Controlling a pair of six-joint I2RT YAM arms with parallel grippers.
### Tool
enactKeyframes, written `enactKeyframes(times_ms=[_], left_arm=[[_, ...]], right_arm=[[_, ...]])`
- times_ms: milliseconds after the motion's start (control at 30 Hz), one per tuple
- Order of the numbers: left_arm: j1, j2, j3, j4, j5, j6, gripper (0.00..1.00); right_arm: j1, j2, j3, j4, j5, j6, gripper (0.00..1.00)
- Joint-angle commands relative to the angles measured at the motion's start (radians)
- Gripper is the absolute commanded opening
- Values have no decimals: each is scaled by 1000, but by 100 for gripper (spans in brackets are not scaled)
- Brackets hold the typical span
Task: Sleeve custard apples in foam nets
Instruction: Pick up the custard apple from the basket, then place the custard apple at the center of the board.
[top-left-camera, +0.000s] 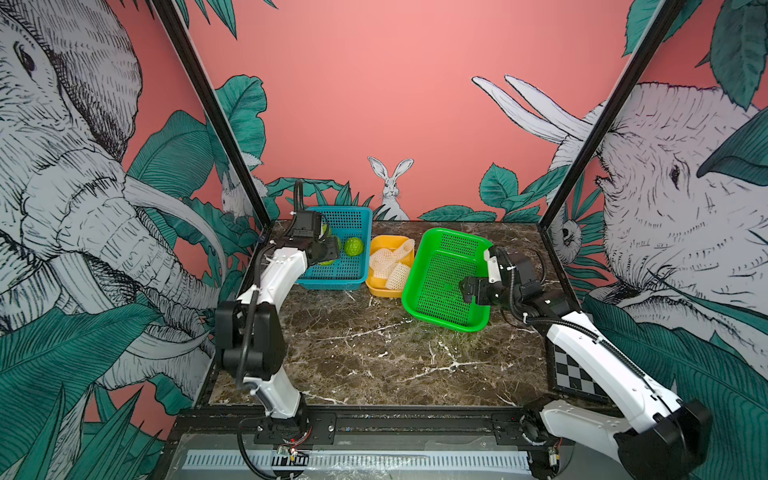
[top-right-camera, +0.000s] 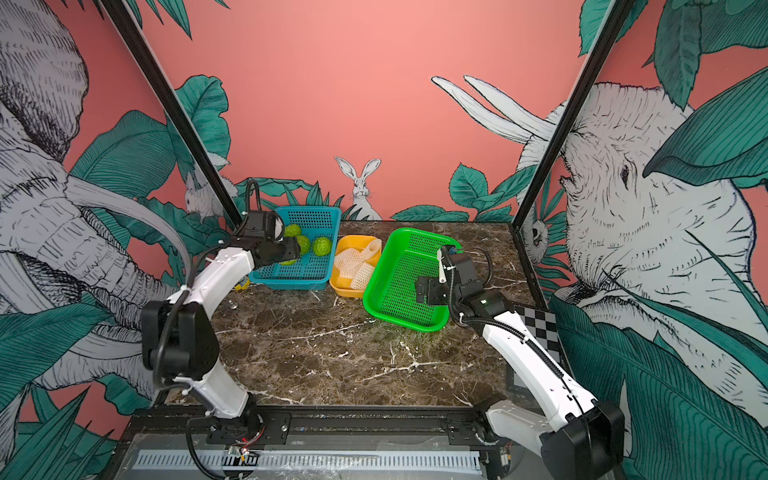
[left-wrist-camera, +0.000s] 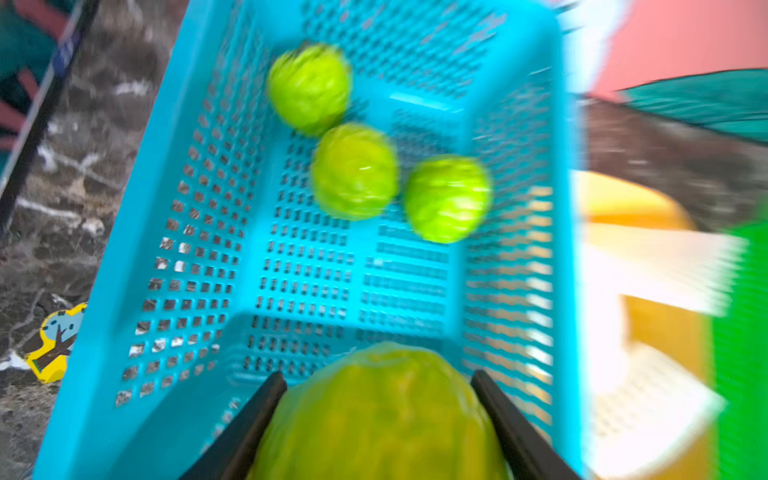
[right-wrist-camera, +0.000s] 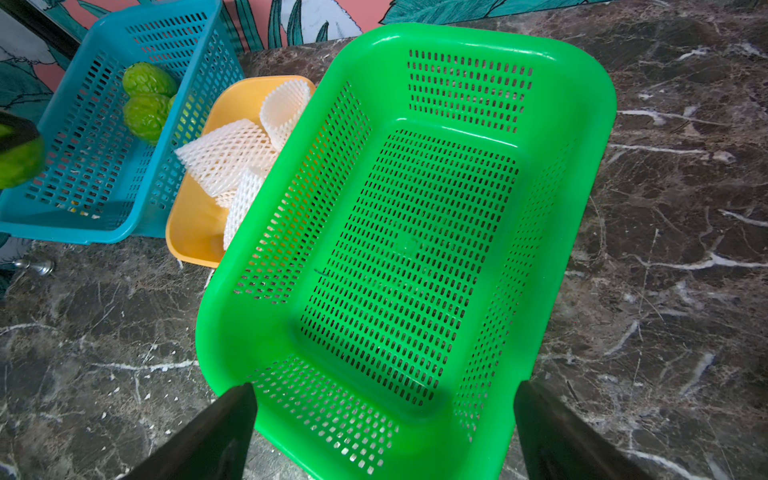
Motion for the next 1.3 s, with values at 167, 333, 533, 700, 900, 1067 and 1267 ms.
enactKeyframes(times_ms=[167,333,533,700,900,1067,1267], left_arm=[[-183,-310,-209,-13,220,-4,57],[-371,-409,-334,-7,210,-11,58],[-554,-434,-566,184,114,-152,58],[-662,-409,-715,357,-42,-266,58],[-707,-320,-788,502,-66,-354,59],[-732,-235,-773,545,-57,-365,64],[-736,-198,-753,537,-68,-397,82]], right_arm=[[99,-91,-18,-67,-56,-6,99],[132,-136,-43,-113,-27,25,99],[191,-151,-78,-113,-2,58,99],[259,-130,-93,-121,21,66,99],[336,-67,-131,-85,2,78,91],[392,-1,-157,-21,-16,95,82],[398,49,-219,146,-60,134,77]])
